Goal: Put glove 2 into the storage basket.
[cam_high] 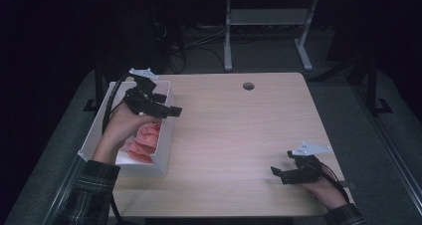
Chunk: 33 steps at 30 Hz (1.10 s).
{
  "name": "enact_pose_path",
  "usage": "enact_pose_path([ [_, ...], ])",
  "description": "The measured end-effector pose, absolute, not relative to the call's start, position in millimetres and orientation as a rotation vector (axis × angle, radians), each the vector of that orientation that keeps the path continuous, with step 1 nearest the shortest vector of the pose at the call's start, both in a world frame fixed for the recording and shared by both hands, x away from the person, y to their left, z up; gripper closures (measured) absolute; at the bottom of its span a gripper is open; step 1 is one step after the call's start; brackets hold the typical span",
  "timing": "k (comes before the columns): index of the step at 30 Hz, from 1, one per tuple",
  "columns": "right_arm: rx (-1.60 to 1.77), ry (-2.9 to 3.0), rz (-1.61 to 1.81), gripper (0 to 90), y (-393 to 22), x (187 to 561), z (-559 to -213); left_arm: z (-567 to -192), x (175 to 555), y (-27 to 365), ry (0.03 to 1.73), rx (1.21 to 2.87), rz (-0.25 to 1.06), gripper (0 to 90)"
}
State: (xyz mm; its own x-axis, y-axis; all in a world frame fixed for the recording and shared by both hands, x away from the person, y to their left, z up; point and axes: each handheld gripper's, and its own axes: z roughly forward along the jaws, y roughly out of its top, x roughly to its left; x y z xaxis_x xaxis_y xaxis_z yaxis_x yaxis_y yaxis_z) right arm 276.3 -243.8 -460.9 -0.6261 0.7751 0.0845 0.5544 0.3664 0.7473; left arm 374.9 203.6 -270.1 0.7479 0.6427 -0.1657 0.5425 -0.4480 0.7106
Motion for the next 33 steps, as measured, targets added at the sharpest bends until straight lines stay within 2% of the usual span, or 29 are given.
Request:
enact_pose_path([
  [15, 1.171, 2.354, 1.112, 11.5, -243, 276, -461, -290, 356, 142, 0.786, 2.221, 0.152, 16.0],
  [24, 1.157, 2.356, 1.114, 11.6, -242, 275, -462, -321, 337, 103, 0.731, 2.258, 0.121, 16.0],
  [33, 1.155, 2.359, 1.106, 11.6, -242, 275, -461, -364, 325, 82, 0.703, 2.334, 0.109, 16.0],
])
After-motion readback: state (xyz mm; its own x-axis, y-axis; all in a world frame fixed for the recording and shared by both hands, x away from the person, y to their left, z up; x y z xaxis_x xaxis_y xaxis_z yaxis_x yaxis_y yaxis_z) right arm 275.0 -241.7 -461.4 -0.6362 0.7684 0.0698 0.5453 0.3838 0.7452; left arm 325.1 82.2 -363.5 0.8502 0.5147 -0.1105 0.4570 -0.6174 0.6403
